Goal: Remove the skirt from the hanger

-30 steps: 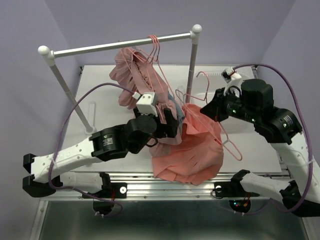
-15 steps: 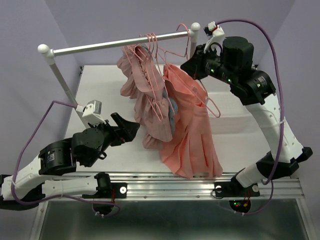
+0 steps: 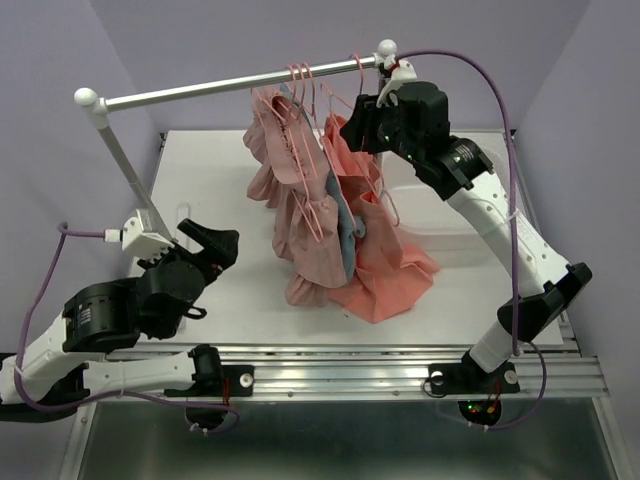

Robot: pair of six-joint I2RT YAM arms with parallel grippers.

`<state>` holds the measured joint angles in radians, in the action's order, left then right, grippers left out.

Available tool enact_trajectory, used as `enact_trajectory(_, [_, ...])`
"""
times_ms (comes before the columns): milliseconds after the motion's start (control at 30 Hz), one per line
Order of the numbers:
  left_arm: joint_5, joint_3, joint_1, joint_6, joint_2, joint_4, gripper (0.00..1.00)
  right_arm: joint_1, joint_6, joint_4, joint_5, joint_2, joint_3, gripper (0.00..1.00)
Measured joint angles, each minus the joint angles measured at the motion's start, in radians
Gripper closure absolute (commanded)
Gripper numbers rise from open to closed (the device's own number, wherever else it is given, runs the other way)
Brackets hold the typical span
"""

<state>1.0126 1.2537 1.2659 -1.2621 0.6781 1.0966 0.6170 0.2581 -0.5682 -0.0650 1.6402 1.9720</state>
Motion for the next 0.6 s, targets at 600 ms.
enact_trajectory(600, [-0.493,-0.063,-0.724,0.552,0.377,-0.544,0.01,0.0,0.034,0.076,-0.019,-0.565,-0.526,0.0])
